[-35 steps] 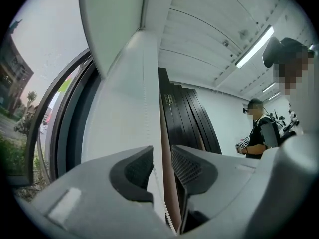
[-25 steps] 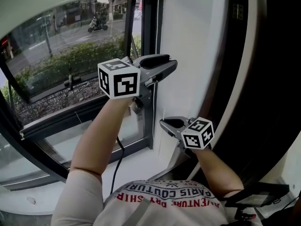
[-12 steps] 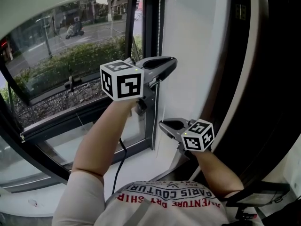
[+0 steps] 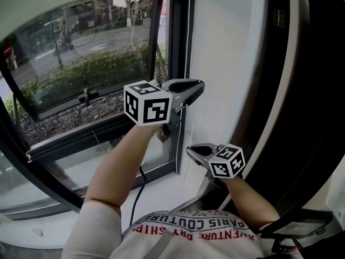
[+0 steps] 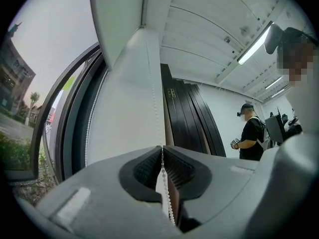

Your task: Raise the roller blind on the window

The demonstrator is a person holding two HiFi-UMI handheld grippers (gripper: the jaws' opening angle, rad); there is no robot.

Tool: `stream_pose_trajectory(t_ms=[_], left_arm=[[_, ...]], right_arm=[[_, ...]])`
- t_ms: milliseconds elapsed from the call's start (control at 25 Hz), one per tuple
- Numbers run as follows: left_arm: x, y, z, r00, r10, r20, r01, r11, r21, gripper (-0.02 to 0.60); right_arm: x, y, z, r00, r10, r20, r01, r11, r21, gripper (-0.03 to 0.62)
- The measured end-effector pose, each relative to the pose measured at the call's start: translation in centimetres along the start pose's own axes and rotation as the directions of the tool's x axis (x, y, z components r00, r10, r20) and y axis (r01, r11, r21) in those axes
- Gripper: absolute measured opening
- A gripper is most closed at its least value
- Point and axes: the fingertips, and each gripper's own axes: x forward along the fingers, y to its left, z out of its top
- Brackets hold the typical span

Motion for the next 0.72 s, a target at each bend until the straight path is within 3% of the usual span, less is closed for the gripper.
stream_pose_trajectory(t_ms=[280, 720], left_arm=[[-1.0, -0.6, -6.3, 0.996, 0.072, -0.060, -0.070, 0.997, 0.040, 0.017], [-2.2, -2.6, -17.7, 0.967, 0.068, -0.244, -0.082, 0.995, -0.048, 0.018]], right_arm=[[1.0, 0.8, -6.1, 0.995, 0.003, -0.102, 0.003, 0.998, 0.061, 0.008], [2.0, 3.6, -17.3, 0.953, 0.068, -0.294, -0.014, 0.983, 0.183, 0.008]])
